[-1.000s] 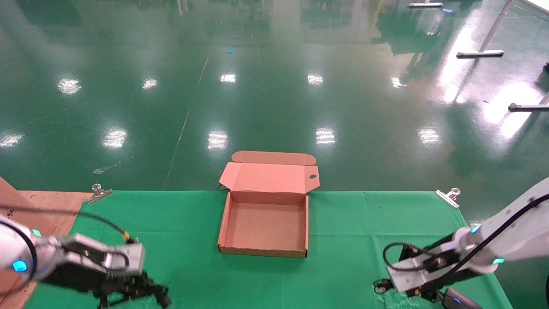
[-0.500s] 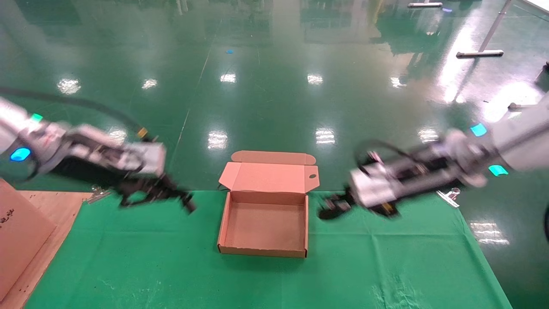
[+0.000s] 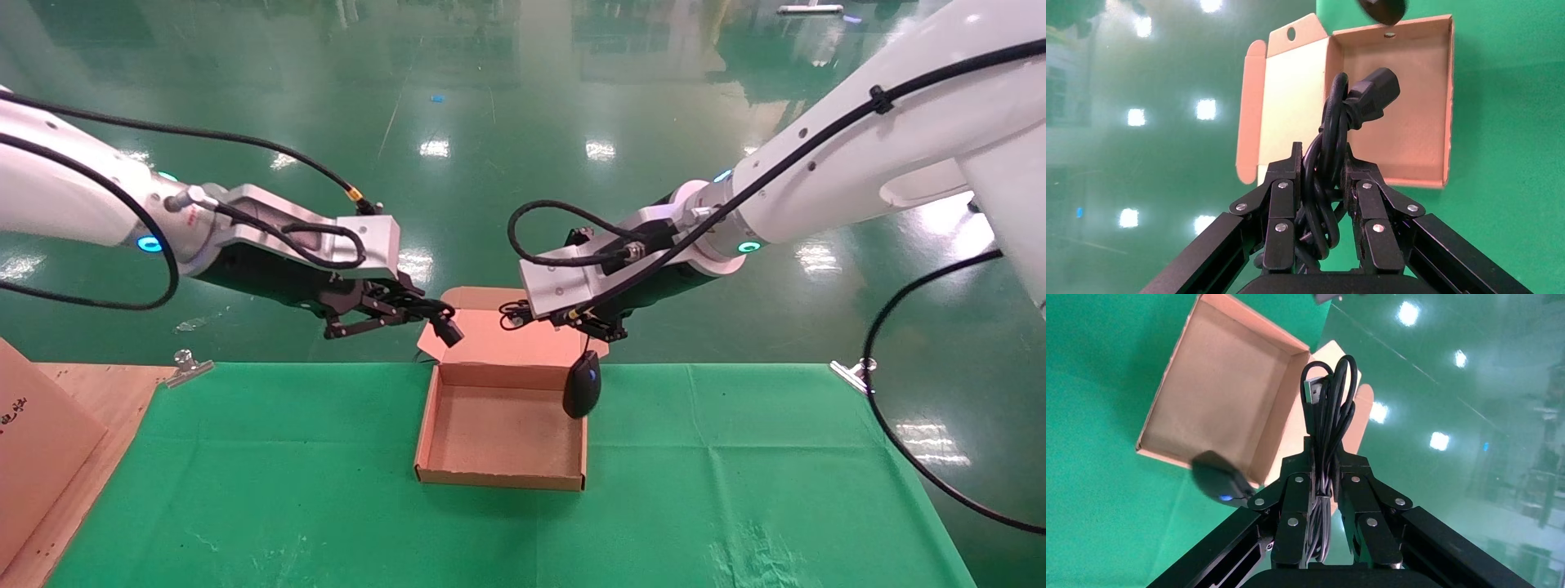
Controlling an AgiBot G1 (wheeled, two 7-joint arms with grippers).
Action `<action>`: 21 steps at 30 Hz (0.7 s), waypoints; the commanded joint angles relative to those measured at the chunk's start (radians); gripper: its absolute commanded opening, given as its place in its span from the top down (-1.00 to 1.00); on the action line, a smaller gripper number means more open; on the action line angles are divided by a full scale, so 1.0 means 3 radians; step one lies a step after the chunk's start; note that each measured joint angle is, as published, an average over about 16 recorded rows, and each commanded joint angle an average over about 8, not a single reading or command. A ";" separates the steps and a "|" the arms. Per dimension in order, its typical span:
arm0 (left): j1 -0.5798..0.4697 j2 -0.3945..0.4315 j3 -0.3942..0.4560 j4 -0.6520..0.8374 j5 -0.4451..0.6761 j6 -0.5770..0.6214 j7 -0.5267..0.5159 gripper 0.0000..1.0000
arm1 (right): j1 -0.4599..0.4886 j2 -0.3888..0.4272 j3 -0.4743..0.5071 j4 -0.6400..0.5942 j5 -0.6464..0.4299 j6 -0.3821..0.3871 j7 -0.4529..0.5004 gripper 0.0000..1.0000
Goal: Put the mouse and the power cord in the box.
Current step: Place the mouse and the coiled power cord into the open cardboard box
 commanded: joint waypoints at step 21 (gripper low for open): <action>0.1309 0.0535 0.0371 -0.0427 -0.0211 -0.2190 -0.0608 1.00 | 0.0280 0.0126 0.0035 -0.0750 0.0360 -0.0109 -0.0666 1.00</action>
